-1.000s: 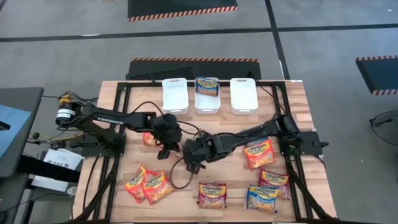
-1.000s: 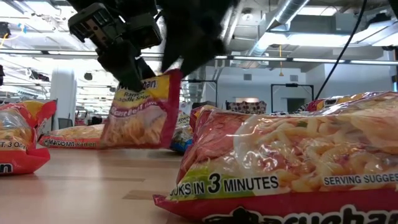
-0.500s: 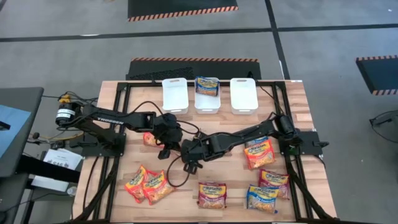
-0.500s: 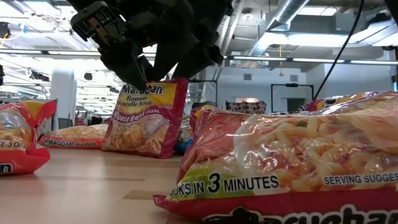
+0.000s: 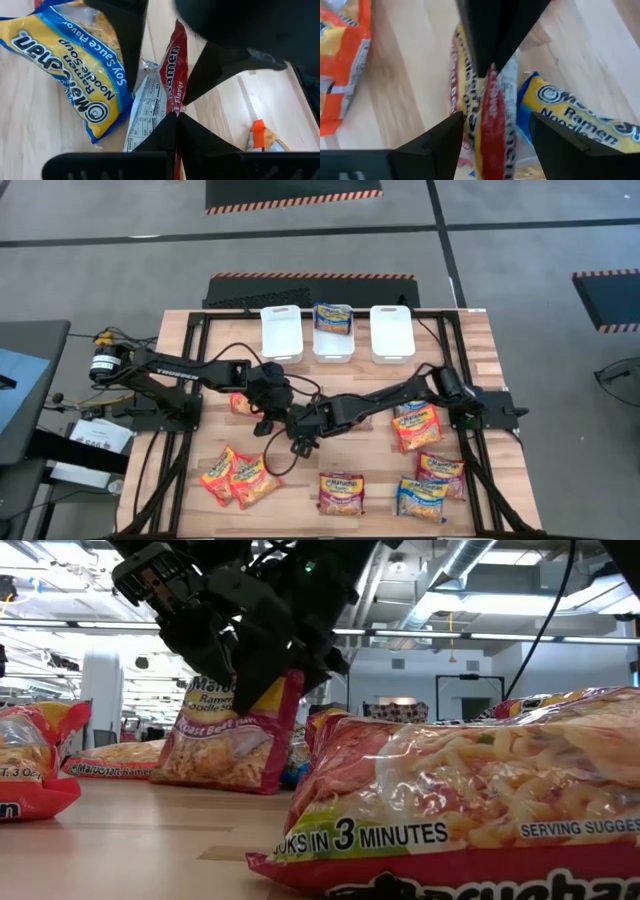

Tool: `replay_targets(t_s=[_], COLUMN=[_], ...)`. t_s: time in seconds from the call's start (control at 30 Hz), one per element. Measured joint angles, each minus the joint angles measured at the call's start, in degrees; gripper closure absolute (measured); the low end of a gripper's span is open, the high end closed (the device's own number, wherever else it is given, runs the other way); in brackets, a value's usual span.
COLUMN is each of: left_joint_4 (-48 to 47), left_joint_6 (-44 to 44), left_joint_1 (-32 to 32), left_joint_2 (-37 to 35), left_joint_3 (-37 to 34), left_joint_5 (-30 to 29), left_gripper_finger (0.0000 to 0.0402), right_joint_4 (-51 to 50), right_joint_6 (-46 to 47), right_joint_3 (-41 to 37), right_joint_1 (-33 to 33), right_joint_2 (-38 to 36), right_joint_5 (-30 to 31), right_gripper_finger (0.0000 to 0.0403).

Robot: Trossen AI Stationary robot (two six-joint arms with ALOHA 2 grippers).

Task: Sort Maruchan noodles
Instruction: Put the red noodle pack into the right white bin

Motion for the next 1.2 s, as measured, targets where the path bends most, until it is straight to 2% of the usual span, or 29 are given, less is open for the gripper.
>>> replay_targets(t_s=[0.17,0.3,0.47,0.67,0.9,1.2], left_joint_4=[0.6,1.3,1.6,3.0,2.4,-2.4], left_joint_6=[0.2,0.1,1.2,1.0,-0.4,-1.2], left_joint_1=[0.0,0.0,0.0,0.0,0.0,0.0], left_joint_2=[0.0,0.0,0.0,0.0,-3.2,-14.4], left_joint_3=[0.0,0.0,0.0,0.0,0.0,-0.1], left_joint_5=[-0.4,-0.4,-1.1,-1.4,-3.8,-10.7], left_gripper_finger=[0.0402,0.0402,0.0402,0.0402,0.0401,0.0401], right_joint_4=[-0.2,-0.4,-0.5,-1.3,-4.2,-6.2], right_joint_6=[0.0,0.1,0.6,0.5,0.4,-3.0], right_joint_3=[0.0,0.0,0.0,0.0,0.0,0.2], right_joint_1=[0.0,0.0,0.0,0.0,0.0,0.1], right_joint_2=[0.0,0.0,0.0,0.0,0.0,-2.4], right_joint_5=[-0.1,-0.6,-3.5,-3.9,-3.7,-2.5], right_gripper_finger=[0.0169,0.0206,0.0282,0.0389,0.0398,0.0400])
